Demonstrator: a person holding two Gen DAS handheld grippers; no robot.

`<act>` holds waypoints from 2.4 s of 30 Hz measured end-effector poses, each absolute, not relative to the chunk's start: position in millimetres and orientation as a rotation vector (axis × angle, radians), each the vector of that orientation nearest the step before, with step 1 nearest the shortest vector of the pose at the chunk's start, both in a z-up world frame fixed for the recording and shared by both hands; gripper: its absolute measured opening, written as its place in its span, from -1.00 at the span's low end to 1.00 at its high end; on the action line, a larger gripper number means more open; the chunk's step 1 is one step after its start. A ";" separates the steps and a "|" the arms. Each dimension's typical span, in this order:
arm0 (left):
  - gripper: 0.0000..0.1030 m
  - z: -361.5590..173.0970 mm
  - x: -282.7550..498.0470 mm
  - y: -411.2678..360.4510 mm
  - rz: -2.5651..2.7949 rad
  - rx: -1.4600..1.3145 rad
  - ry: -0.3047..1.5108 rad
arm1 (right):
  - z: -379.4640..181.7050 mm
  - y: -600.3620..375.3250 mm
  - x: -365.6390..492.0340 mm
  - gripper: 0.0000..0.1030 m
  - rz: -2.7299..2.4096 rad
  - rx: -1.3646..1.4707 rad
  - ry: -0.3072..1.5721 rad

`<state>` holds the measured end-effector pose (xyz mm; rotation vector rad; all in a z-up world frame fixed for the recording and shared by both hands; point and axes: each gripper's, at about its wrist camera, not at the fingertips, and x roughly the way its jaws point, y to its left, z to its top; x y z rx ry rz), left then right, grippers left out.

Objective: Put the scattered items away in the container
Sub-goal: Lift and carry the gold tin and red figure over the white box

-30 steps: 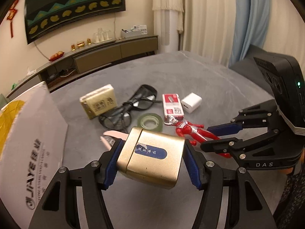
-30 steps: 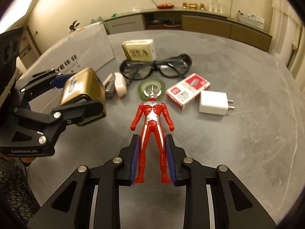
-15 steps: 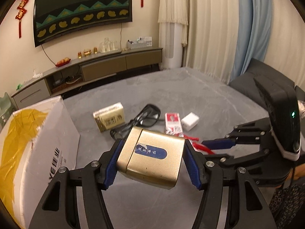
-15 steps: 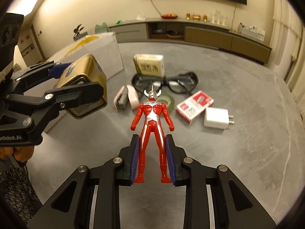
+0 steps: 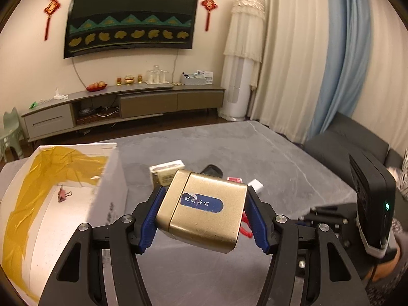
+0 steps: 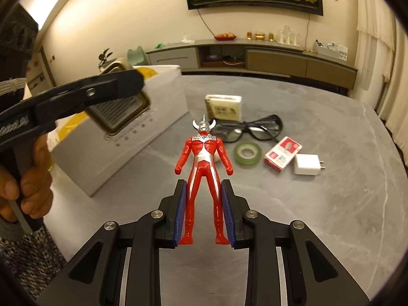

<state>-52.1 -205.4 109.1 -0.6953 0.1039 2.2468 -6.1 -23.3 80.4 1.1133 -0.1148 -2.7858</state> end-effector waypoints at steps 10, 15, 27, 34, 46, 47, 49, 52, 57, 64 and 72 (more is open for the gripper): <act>0.21 121.0 -62.9 -244.9 2.308 -0.712 -0.010 | 110.3 -55.1 4.2 -0.45 -2.806 1.062 -0.092; 0.21 130.2 -65.6 -268.2 2.346 -0.705 -0.064 | 132.5 -76.7 7.4 -0.45 -2.807 1.009 -0.037; 0.21 149.8 -70.4 -310.4 2.397 -0.655 -0.164 | 168.6 -125.5 -2.5 -0.45 -2.784 0.910 0.070; 0.21 158.0 -78.3 -337.6 2.435 -0.641 -0.231 | 178.6 -145.9 -14.3 -0.45 -2.763 0.879 0.114; 0.21 165.6 -96.2 -387.1 2.501 -0.626 -0.361 | 195.7 -173.1 -34.2 -0.45 -2.728 0.833 0.196; 0.21 165.7 -97.7 -390.6 2.507 -0.627 -0.370 | 196.8 -175.5 -36.3 -0.45 -2.724 0.829 0.203; 0.21 165.9 -101.1 -397.3 2.516 -0.629 -0.386 | 198.3 -179.2 -38.8 -0.45 -2.717 0.825 0.212; 0.21 163.9 -106.0 -406.4 2.530 -0.641 -0.409 | 199.9 -185.8 -44.6 -0.45 -2.707 0.820 0.230; 0.21 159.4 -112.7 -416.5 2.548 -0.664 -0.431 | 200.7 -196.9 -56.0 -0.44 -2.685 0.818 0.261; 0.21 151.0 -126.9 -420.6 2.553 -0.718 -0.449 | 198.1 -206.4 -81.1 -0.44 -2.654 0.835 0.259; 0.21 142.1 -146.5 -424.2 2.559 -0.798 -0.465 | 186.1 -207.6 -116.5 -0.44 -2.618 0.889 0.243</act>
